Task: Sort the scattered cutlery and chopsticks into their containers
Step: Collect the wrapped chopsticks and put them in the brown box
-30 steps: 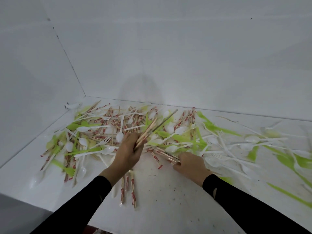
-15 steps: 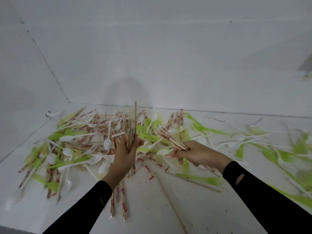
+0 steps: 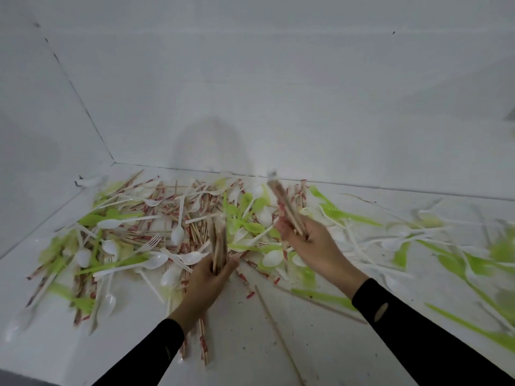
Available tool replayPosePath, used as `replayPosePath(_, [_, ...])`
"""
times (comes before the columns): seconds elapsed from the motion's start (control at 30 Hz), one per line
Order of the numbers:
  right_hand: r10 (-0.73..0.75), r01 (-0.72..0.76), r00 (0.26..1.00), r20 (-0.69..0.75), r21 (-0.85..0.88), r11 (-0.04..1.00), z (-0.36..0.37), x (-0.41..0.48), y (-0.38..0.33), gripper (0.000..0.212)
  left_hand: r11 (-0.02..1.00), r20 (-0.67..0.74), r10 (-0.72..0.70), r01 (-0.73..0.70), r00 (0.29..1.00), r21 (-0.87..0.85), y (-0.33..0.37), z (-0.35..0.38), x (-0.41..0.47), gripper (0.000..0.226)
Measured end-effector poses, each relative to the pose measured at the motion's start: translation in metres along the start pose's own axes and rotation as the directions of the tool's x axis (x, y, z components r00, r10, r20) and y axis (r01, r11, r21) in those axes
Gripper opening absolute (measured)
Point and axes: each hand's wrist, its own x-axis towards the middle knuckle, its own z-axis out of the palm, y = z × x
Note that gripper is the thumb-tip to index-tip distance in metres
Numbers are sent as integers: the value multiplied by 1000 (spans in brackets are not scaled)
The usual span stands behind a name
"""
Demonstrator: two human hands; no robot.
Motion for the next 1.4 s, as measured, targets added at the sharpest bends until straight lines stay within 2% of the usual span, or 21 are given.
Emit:
replayPosePath(0.07, [-40, 58, 996, 81, -222, 973, 11, -1, 20, 33, 1000, 19, 8, -8, 1000, 7, 8, 1, -1, 38])
replayPosePath(0.13, [-22, 106, 980, 199, -421, 901, 20, -2, 38, 31, 997, 50, 38, -34, 998, -74, 18, 0, 1, 36])
replayPosePath(0.17, [6, 98, 976, 218, -463, 881, 22, -2, 43, 28, 994, 82, 73, -66, 994, -91, 23, -2, 3, 34])
replayPosePath(0.23, [21, 58, 989, 149, -505, 861, 22, -1, 52, 30, 984, 156, 176, -169, 972, -56, 29, -11, 8, 24])
replayPosePath(0.3, [-12, 57, 997, 81, -581, 812, 18, -2, 51, 40, 968, 248, 236, -250, 939, 27, 28, -22, 16, 11])
replayPosePath(0.37, [53, -6, 996, 66, -563, 827, 17, -10, 49, 34, 947, 392, 227, -296, 892, 125, 21, -31, 25, 2])
replayPosePath(0.43, [167, -115, 984, 68, -479, 870, 24, -25, 53, 24, 915, 514, 165, -325, 842, 238, 9, -36, 34, 5])
replayPosePath(0.53, [325, -256, 943, 73, -465, 848, 33, -45, 67, 26, 859, 624, 91, -378, 776, 345, -6, -34, 47, 10])
replayPosePath(0.6, [432, -337, 893, 124, -452, 826, 36, -55, 74, 40, 786, 650, 63, -439, 757, 435, -10, -28, 51, 14])
replayPosePath(0.7, [517, -359, 832, 200, -517, 777, 41, -67, 79, 89, 611, 693, 119, -603, 711, 513, -10, -18, 55, 51])
replayPosePath(0.73, [520, -355, 834, 185, -543, 761, 43, -69, 79, 93, 571, 709, 146, -644, 690, 509, -12, -15, 58, 57])
replayPosePath(0.77, [512, -348, 845, 155, -568, 746, 45, -71, 79, 86, 550, 723, 173, -675, 669, 492, -13, -12, 60, 59])
replayPosePath(0.83, [474, -327, 874, 108, -591, 737, 45, -72, 78, 60, 513, 748, 204, -720, 632, 468, -11, -6, 65, 62])
replayPosePath(0.93, [417, -288, 906, 71, -618, 732, 38, -75, 77, 34, 446, 796, 132, -753, 590, 484, -5, 3, 72, 61])
replayPosePath(1.0, [401, -296, 915, 28, -629, 719, 33, -77, 77, 30, 411, 805, 158, -779, 573, 474, -9, 7, 77, 45])
replayPosePath(1.07, [423, -328, 906, 12, -612, 720, 32, -81, 76, 34, 389, 795, 287, -824, 534, 412, -13, 9, 79, 26])
replayPosePath(1.2, [507, -388, 861, 36, -599, 700, 41, -89, 70, 59, 328, 795, 391, -877, 464, 350, -15, 9, 73, 7])
replayPosePath(1.23, [515, -386, 856, 44, -608, 694, 43, -90, 67, 59, 325, 802, 390, -882, 453, 340, -13, 10, 71, 9])
replayPosePath(1.3, [476, -350, 878, 56, -605, 716, 45, -88, 63, 44, 295, 801, 404, -892, 441, 342, -16, 13, 71, 21])
replayPosePath(1.33, [452, -326, 889, 64, -606, 726, 45, -89, 61, 38, 294, 802, 395, -889, 448, 351, -15, 13, 70, 27])
replayPosePath(1.4, [436, -301, 898, 67, -630, 716, 45, -87, 62, 37, 355, 783, 365, -853, 504, 383, -11, 12, 67, 31])
